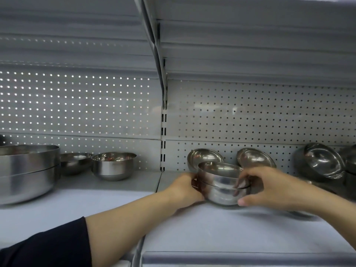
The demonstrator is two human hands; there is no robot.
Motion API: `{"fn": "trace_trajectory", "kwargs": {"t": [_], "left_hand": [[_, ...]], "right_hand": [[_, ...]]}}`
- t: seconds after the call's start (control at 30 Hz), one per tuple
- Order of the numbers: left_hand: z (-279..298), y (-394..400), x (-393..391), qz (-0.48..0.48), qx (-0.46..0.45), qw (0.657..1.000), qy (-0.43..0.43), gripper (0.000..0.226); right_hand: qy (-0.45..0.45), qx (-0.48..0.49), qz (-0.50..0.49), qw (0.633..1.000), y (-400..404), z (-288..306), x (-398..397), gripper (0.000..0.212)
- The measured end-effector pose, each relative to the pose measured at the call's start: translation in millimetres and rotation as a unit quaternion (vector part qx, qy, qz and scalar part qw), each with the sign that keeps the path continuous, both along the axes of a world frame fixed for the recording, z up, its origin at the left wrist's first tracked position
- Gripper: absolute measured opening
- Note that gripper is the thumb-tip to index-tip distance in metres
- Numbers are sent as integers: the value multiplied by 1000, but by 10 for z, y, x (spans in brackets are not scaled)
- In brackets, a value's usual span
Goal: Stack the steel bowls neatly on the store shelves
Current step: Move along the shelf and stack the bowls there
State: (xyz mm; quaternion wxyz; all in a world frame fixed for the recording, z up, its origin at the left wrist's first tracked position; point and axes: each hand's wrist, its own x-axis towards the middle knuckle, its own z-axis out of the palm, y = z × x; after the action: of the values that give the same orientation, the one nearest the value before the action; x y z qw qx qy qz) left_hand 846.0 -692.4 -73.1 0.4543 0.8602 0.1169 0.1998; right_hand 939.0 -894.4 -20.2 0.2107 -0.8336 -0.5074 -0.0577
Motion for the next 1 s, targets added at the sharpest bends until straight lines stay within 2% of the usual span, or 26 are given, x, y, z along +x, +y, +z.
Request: {"fn": "trace_trajectory", "kwargs": {"t": [0.13, 0.23, 0.37, 0.47, 0.6, 0.73, 0.83, 1.0], "left_hand": [[63, 26, -24, 60, -63, 996, 16, 30], [274, 217, -180, 129, -83, 988, -22, 13], [510, 626, -311, 194, 7, 979, -68, 23], [404, 981, -249, 297, 33, 953, -50, 29], [154, 1236, -166, 361, 96, 927, -8, 29], [29, 1374, -134, 356, 140, 924, 30, 29], [-3, 1386, -101, 334, 133, 931, 61, 32], [10, 1393, -116, 325, 121, 936, 63, 32]], "right_hand": [[22, 24, -3, 999, 166, 28, 24, 32], [29, 54, 2, 998, 460, 175, -18, 29], [64, 91, 30, 993, 1115, 348, -94, 33], [88, 103, 78, 988, 1574, 366, -157, 37], [129, 75, 92, 984, 1940, 221, -84, 34], [140, 55, 80, 985, 2014, 55, 65, 34], [141, 53, 73, 986, 2002, -22, 105, 36], [107, 60, 75, 990, 2013, -51, 114, 34]]}}
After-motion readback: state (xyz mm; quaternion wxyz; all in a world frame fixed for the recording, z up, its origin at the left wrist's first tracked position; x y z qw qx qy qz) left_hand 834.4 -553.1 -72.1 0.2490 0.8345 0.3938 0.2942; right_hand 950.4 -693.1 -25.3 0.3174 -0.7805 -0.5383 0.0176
